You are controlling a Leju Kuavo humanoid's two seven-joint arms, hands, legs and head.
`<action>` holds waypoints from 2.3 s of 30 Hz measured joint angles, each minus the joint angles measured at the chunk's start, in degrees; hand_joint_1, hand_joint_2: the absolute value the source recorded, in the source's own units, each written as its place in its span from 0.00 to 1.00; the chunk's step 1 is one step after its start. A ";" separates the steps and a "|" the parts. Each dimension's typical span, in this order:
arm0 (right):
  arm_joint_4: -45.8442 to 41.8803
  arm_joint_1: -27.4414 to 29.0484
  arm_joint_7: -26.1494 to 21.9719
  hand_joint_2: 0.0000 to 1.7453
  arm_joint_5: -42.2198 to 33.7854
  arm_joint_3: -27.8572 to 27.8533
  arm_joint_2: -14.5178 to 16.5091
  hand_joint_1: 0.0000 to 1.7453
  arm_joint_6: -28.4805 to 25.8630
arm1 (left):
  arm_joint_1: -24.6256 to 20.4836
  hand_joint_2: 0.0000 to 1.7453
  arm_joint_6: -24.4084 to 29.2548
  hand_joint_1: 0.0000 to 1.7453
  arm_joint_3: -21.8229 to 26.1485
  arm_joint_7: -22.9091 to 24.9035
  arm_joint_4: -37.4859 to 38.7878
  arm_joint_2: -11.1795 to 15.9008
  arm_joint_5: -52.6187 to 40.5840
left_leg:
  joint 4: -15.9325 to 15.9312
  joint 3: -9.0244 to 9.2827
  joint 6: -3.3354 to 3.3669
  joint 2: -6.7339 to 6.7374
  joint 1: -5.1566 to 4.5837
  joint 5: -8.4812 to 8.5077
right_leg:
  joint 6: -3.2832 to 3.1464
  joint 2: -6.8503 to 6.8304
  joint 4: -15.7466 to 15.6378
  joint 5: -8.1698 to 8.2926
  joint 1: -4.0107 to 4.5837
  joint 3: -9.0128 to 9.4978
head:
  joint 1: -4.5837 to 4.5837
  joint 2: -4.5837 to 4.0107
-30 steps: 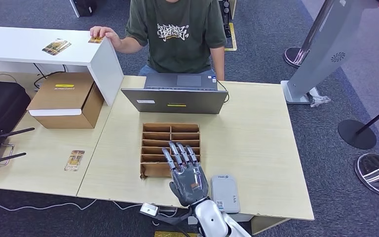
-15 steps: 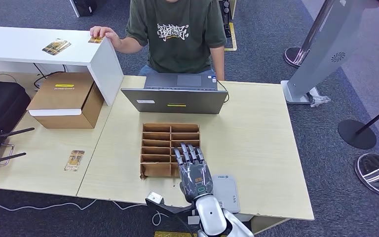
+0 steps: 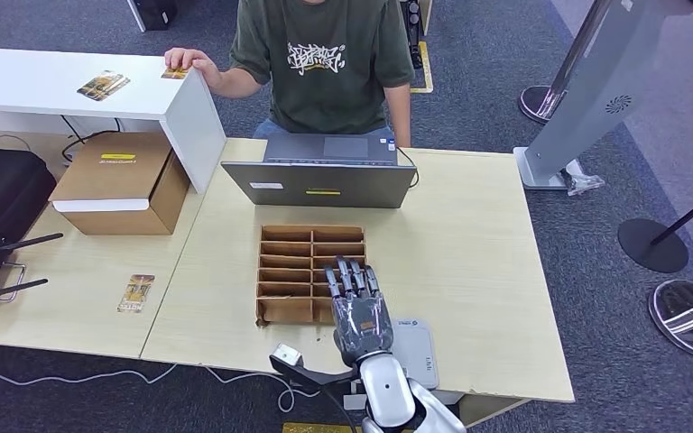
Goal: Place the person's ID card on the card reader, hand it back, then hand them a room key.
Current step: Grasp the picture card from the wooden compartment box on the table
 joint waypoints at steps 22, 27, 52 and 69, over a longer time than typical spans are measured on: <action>2.72 -3.53 1.14 1.00 0.00 -0.16 -2.68 0.00 2.11 | 0.00 0.00 -0.22 0.00 -0.01 -0.30 0.00 -0.04 0.39 | 0.00 0.00 0.00 0.00 0.00 0.00 | 0.00 0.00 0.00 0.01 0.00 0.00 | 0.00 0.00; 2.85 -3.75 1.25 1.00 0.00 -0.62 -3.39 0.00 2.13 | 0.01 0.00 -0.35 0.00 -0.01 -0.39 0.00 0.10 0.66 | 0.00 0.00 0.00 0.00 -0.01 0.00 | 0.00 0.00 0.00 0.01 0.00 0.00 | -0.01 0.00; -4.13 -1.14 1.67 1.00 0.00 -2.24 -6.70 0.00 3.22 | 0.03 0.00 0.10 0.00 -0.01 0.27 0.00 0.14 1.77 | 0.01 0.00 0.00 0.00 -0.01 0.00 | 0.00 0.00 0.00 0.01 0.00 0.00 | -0.01 0.00; -11.54 5.82 0.77 1.00 -0.33 -3.12 -5.08 0.00 5.62 | 0.01 0.00 1.41 0.00 -0.01 0.37 0.00 -0.54 2.77 | 0.01 0.00 0.00 0.00 0.00 0.00 | 0.00 0.00 0.00 0.01 0.00 0.00 | 0.00 0.00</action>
